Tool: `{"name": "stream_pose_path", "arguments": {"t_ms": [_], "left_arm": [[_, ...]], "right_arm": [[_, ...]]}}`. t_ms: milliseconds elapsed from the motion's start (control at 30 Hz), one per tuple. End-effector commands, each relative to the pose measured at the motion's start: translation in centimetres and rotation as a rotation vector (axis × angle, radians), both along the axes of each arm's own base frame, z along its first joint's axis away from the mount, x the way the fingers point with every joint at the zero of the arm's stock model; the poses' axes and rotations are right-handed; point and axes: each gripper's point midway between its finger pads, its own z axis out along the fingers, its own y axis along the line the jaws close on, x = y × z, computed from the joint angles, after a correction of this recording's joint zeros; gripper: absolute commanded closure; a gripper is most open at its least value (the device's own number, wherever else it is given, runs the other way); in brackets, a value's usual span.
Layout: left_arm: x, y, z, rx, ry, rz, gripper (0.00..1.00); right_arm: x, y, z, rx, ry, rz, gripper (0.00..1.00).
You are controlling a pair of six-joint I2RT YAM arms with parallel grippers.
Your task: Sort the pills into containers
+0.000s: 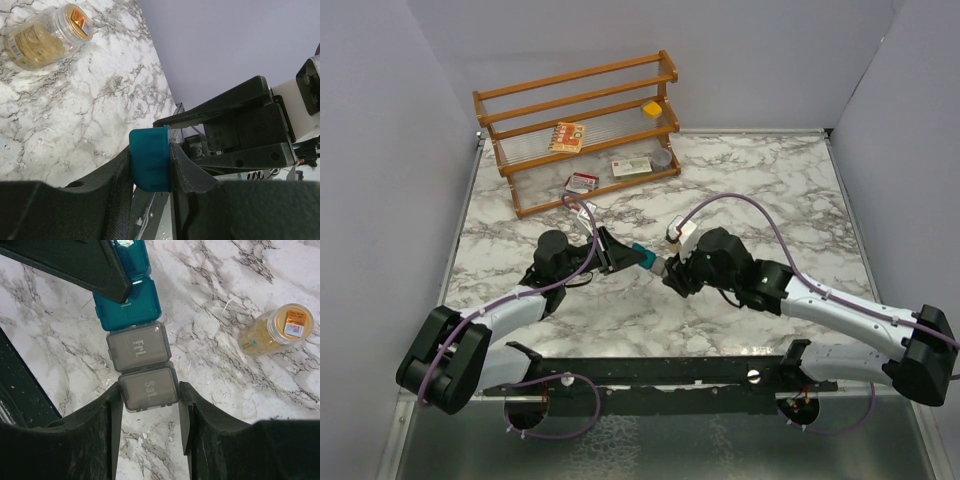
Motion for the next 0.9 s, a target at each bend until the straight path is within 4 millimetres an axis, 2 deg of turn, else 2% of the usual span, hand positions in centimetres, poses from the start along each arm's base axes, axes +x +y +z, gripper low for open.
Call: {"name": "stream_pose_path", "arguments": {"t_ms": [0,167,267,300,333,400,433,667,867], "left_arm": [[-0.1,-0.1,0.5,-0.008,-0.047,-0.006,0.88],[-0.5,-0.1,0.9,-0.029,-0.057,-0.018,0.88],[-0.7,-0.1,1.2,-0.041,-0.065,-0.022,0.88],[-0.7,-0.1,1.2,-0.041,-0.064,-0.022,0.88],[-0.8,0.0,1.2,-0.041,-0.066,-0.022,0.88],[-0.8,0.0,1.2,-0.042,-0.065,-0.02,0.88],[-0.8,0.0,1.1,-0.042,-0.063,-0.019,0.88],[-0.7,0.0,1.4,-0.047,-0.063,-0.017,0.88],[-0.7,-0.1,1.7,-0.053,-0.068,-0.022,0.88]], "right_arm": [[0.5,1.0,4.0,0.103,-0.076,-0.005,0.72],[1.1,0.6,4.4,0.114,-0.093,-0.054,0.71],[1.4,0.2,4.8,0.129,-0.112,-0.083,0.67],[1.5,0.1,5.1,0.135,-0.117,-0.089,0.5],[1.5,0.0,5.4,0.141,-0.125,-0.092,0.21],[1.7,-0.4,6.0,0.148,-0.14,-0.108,0.06],[1.7,-0.7,6.5,0.156,-0.152,-0.115,0.03],[1.6,-2.0,8.8,0.202,-0.202,-0.152,0.01],[1.2,-2.6,12.9,0.355,-0.248,-0.186,0.0]]}}
